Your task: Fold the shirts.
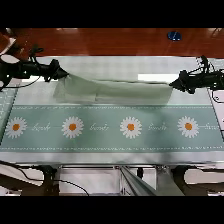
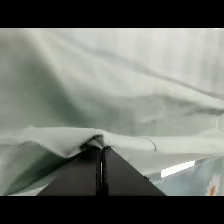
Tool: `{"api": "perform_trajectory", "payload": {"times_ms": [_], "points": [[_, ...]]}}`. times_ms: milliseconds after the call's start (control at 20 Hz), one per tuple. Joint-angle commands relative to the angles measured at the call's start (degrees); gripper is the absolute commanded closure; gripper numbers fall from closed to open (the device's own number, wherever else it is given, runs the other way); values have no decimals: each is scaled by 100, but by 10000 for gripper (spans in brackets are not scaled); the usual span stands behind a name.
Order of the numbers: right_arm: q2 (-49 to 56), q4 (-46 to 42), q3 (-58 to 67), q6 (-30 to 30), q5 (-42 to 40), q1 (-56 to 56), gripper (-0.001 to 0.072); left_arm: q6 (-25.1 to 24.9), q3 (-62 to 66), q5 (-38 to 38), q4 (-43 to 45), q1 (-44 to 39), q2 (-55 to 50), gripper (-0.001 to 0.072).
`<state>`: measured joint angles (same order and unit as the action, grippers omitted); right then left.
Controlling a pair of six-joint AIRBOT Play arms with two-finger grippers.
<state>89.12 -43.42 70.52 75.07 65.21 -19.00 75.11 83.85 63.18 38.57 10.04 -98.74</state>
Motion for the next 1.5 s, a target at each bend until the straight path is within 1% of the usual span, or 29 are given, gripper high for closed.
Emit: {"api": "perform_trajectory", "payload": {"times_ms": [0,100,150,200,250,300,450,550,600,650,700,750,800,900,950,1000,1050,1100,1200,1300,1350,1400,1450], "points": [[568,87,431,-68,-79,105,671,542,1456,603,2,-76,-1167,691],[848,92,603,-79,-238,256,666,575,1635,695,2,-79,-1421,691],[964,94,658,-37,-402,323,458,575,1631,743,0,-79,-1475,669],[1010,92,667,46,-527,354,138,573,1633,811,2,-68,-1504,388],[1003,92,669,55,-603,348,85,603,1635,901,7,-7,-1497,16],[966,87,719,55,-533,236,85,601,1698,1097,15,118,-1493,5],[699,76,852,72,267,-422,85,774,2002,2251,415,789,-1401,8],[498,-352,841,125,767,-887,86,837,1917,2852,1047,1198,-1126,7],[413,-680,756,245,861,-1014,86,859,1705,2924,1486,1325,-885,8],[352,-942,601,365,837,-1067,86,852,1353,2782,1784,1388,-586,7],[332,-1029,391,393,767,-1064,86,804,802,2354,1926,1394,-175,7],[332,-942,136,391,610,-1005,86,721,127,1718,1902,1357,306,7],[334,-780,-116,367,378,-911,86,592,-713,866,1753,1252,903,8],[365,-442,-496,297,-129,-621,86,282,-2299,-706,1272,922,2083,7],[442,-319,-516,262,-229,-479,86,227,-2905,-1270,1080,723,2557,7],[540,-87,-503,175,-315,-345,86,223,-3353,-1661,986,520,2929,7],[647,120,-461,81,-369,-238,86,227,-3652,-1867,981,310,3211,7],[776,210,-385,74,-407,-129,86,225,-3777,-1873,984,136,3351,6],[1062,205,-192,170,-396,42,86,225,-3762,-1827,981,-160,3366,7],[1248,243,-46,210,-389,225,113,223,-3722,-1926,979,-415,3338,7],[1303,234,26,203,-354,326,196,221,-3692,-1930,981,-509,3318,7],[1320,238,83,201,-321,398,388,210,-3657,-1928,981,-588,3292,7],[1314,254,151,98,-264,424,607,203,-3630,-1926,981,-656,3272,10]]}}
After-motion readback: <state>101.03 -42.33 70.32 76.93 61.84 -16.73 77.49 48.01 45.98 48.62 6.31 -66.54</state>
